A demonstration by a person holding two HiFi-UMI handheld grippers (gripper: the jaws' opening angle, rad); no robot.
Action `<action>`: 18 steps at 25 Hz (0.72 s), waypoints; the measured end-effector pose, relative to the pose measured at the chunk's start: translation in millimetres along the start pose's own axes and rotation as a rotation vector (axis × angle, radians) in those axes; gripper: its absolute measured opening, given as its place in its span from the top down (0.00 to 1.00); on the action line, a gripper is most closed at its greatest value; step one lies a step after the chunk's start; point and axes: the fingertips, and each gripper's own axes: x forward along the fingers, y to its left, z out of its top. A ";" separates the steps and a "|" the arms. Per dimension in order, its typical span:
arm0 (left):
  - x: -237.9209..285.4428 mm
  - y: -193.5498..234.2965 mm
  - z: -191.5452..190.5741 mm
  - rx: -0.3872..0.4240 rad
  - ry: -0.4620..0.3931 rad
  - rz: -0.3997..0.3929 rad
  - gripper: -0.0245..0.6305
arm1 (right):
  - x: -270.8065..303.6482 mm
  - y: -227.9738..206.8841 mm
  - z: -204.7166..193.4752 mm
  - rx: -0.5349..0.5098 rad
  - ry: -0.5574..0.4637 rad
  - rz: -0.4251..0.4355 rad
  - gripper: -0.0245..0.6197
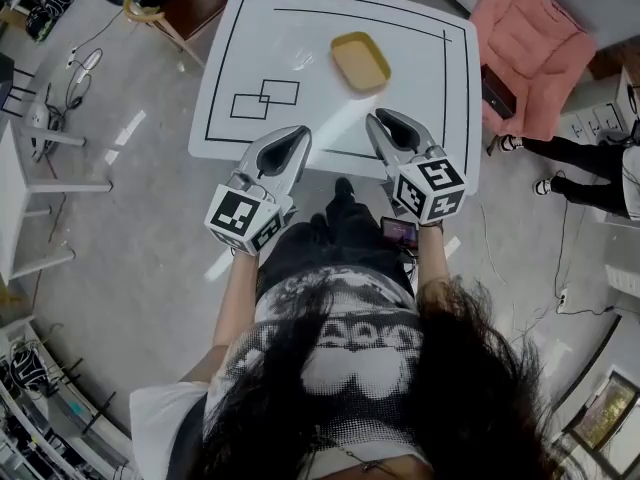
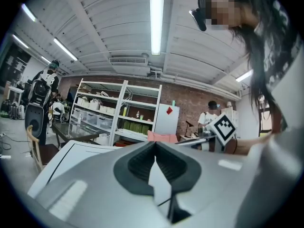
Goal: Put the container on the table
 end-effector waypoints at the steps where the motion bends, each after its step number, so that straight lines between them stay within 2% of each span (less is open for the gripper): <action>1: -6.7 -3.2 -2.0 -0.003 0.000 -0.003 0.96 | -4.9 7.9 -2.2 0.001 -0.003 0.001 0.84; 11: -39.5 -34.6 -23.8 -0.040 0.006 -0.041 0.96 | -45.9 49.8 -16.8 -0.018 -0.006 -0.014 0.95; 18: -39.3 -58.0 -18.4 -0.030 -0.014 -0.052 0.96 | -63.9 54.2 -19.2 -0.038 -0.019 -0.003 0.95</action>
